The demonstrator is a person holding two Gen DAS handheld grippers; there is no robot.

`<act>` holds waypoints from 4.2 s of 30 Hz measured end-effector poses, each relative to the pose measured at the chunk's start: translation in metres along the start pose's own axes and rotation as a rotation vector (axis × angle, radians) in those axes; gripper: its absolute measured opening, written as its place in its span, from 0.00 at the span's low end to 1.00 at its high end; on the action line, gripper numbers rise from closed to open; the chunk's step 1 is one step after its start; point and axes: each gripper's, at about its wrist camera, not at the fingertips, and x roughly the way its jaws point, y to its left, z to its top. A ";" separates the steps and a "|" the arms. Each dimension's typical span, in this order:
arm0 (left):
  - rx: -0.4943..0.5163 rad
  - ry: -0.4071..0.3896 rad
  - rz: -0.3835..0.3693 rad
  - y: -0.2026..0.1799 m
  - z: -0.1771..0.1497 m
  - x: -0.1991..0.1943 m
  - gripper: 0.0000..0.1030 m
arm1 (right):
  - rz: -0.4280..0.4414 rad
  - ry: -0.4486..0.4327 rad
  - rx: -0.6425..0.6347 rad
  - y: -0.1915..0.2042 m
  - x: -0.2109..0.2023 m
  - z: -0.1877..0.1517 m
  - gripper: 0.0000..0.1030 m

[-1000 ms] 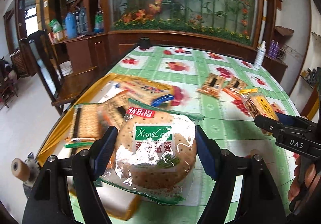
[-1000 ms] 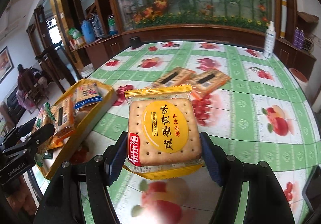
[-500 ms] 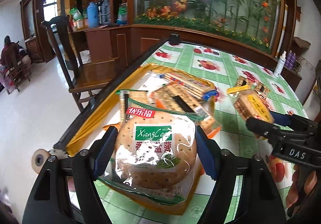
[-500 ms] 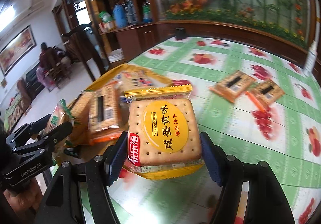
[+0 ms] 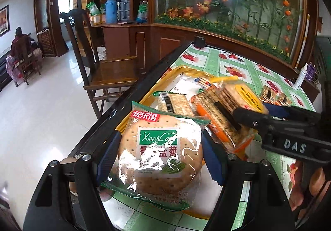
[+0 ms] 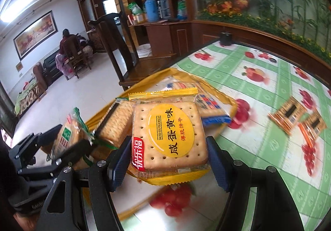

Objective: Organize snacks
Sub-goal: 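Carry both packets toward the white tray, then open the right tool to drop the yellow square packet while the left tool releases the XiangCong packet, then move both tools back over the two long cracker packets on the table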

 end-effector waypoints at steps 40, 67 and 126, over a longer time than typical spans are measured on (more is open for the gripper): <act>0.034 0.081 -0.069 -0.031 0.009 0.023 0.74 | 0.030 0.061 0.045 -0.014 0.069 0.062 0.81; 0.034 0.080 -0.086 -0.050 0.001 0.006 1.00 | -0.002 -0.020 0.138 -0.055 -0.009 0.023 0.83; 0.267 0.080 -0.241 -0.205 0.041 0.045 1.00 | -0.298 -0.010 0.556 -0.275 -0.067 -0.068 0.84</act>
